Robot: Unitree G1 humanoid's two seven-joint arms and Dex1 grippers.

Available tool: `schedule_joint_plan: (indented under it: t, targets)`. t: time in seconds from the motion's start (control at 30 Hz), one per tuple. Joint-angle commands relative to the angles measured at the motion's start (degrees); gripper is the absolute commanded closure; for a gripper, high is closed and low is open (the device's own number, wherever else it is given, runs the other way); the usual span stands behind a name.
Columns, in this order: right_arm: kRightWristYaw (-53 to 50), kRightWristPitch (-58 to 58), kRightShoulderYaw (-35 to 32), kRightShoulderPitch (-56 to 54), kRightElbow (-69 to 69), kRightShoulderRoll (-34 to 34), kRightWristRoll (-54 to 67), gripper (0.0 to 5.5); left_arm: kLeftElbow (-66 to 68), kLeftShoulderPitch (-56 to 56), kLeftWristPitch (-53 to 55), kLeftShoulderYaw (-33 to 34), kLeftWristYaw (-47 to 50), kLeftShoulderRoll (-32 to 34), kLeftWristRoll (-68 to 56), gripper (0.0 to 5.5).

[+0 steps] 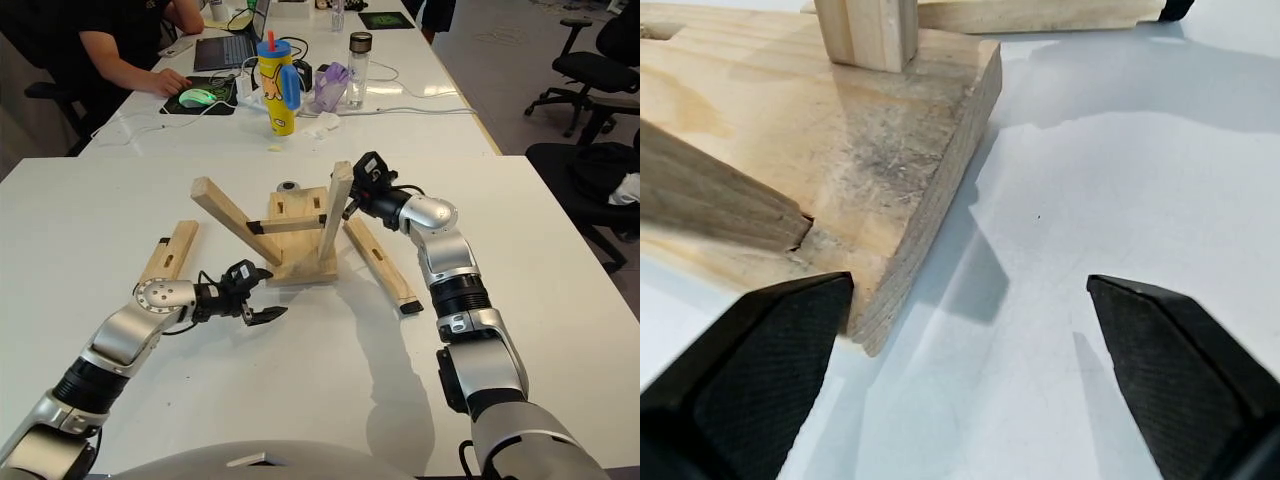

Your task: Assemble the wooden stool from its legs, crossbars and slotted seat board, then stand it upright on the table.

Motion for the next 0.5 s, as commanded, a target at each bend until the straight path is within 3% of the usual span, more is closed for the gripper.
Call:
schedule_joint_plan:
  t: [0.03,0.5]
  targets:
    - [5.7,0.8,2.7,3.1,-4.8,1.7,1.9,5.50,3.8,-0.2,2.5,-0.9,0.2,1.5,2.9,1.14]
    - [-0.8,3.1,10.9,8.2,-9.8,13.3,-2.8,5.50,9.9,-6.4,7.5,5.1,8.5,3.1,9.3,1.14]
